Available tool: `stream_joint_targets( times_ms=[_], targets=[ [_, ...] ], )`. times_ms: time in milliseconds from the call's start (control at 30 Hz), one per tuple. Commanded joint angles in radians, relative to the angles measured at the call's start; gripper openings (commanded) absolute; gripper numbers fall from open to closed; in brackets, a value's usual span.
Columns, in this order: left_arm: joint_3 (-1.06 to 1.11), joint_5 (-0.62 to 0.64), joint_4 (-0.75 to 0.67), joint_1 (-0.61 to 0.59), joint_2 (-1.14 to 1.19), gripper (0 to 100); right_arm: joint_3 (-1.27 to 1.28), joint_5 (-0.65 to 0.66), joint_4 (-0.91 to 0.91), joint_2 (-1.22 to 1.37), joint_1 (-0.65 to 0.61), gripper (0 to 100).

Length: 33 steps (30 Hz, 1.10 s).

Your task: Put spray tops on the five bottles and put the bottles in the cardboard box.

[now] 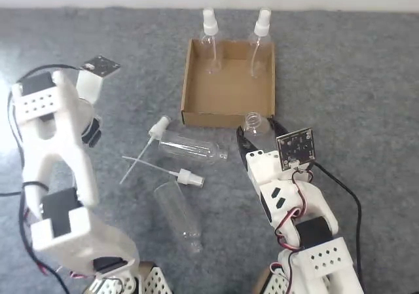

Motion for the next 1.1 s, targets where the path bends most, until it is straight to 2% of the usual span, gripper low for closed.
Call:
stream_joint_targets(
  times_ms=[0, 367, 533, 1067],
  targets=[
    [0.065, 0.012, -0.063, 0.011, -0.117, 1, -0.014, -0.002, -0.025, -0.028, 0.004, 0.6],
    [0.372, 0.014, -0.282, 0.011, -0.341, 1, -0.014, -0.002, -0.025, -0.025, 0.004, 0.6],
    [0.424, 0.115, -0.334, 0.011, -0.413, 1, -0.014, -0.002, -0.027, -0.025, 0.004, 0.6],
    [0.426, 0.342, -0.344, 0.012, -0.614, 1, -0.014, -0.002, -0.027, -0.027, 0.002, 0.6]
  ],
)
